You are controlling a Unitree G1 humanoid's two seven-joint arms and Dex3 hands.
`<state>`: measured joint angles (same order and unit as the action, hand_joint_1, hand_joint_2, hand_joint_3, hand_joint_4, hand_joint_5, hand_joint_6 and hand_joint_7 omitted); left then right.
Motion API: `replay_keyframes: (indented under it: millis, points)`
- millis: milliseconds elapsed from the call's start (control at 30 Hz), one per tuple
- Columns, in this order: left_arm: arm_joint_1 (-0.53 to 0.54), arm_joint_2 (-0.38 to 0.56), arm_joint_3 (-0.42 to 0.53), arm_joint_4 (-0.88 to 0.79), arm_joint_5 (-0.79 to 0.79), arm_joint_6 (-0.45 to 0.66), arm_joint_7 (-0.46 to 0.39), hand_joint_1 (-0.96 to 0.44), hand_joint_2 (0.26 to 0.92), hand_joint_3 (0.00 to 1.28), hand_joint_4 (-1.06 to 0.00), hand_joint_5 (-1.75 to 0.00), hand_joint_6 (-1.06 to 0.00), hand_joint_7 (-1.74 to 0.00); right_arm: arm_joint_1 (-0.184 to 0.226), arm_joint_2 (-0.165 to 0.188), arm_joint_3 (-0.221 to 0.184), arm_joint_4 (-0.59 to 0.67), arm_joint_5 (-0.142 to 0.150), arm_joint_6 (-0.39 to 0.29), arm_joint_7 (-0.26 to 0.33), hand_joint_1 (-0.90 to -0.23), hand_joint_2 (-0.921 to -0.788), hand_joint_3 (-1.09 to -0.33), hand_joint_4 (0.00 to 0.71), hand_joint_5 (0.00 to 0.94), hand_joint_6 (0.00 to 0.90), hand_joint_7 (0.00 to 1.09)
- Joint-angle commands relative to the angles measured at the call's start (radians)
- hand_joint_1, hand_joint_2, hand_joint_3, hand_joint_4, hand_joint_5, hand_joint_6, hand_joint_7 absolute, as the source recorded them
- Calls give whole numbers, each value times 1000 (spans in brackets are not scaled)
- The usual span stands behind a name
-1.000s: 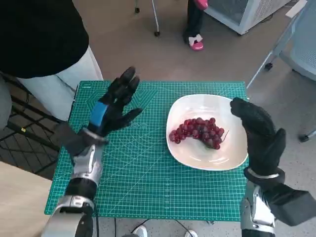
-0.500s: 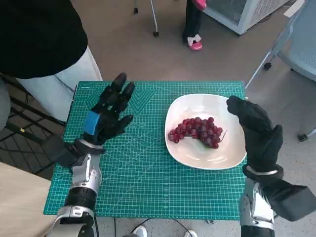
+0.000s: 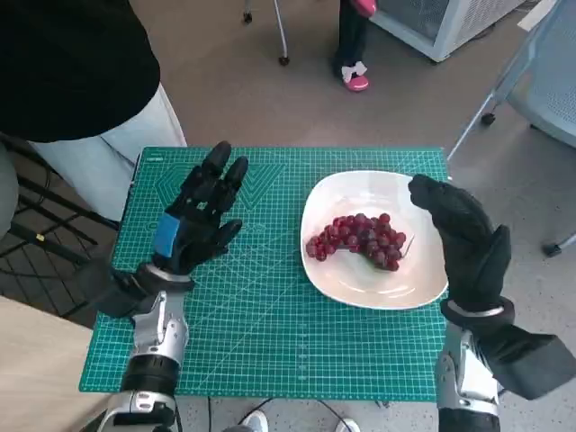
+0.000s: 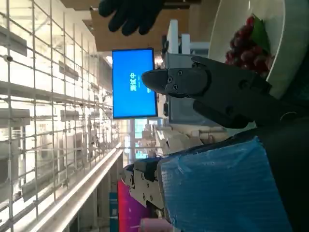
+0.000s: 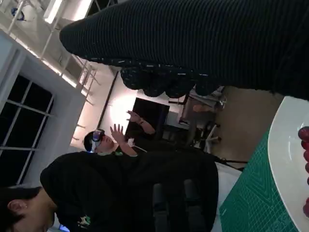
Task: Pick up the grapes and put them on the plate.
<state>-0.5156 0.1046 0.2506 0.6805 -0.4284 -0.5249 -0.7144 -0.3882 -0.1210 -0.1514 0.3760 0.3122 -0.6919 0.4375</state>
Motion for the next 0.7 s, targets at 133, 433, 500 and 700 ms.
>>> replay_keyframes:
  millis: [133,433,500,700]
  points:
    - [30,3,-8,-40,-6,20,-18,-415,921,252,-212,-5,-314,-26,0,-7,0,16,-3,4,9,-617,-921,-852,415,0,171,114]
    - [42,10,-14,-52,12,12,-15,-417,921,257,-222,-7,-333,-28,-6,-15,-3,20,-1,8,11,-616,-921,-854,414,0,170,114]
    - [44,11,-16,-52,14,9,-15,-418,921,258,-224,-7,-334,-27,-7,-17,-3,20,-1,9,11,-617,-921,-854,414,0,170,115]
    - [54,9,-20,-56,21,-4,-9,-421,921,264,-228,-7,-338,-26,-10,-19,-1,18,-2,12,10,-618,-921,-854,413,0,169,115]
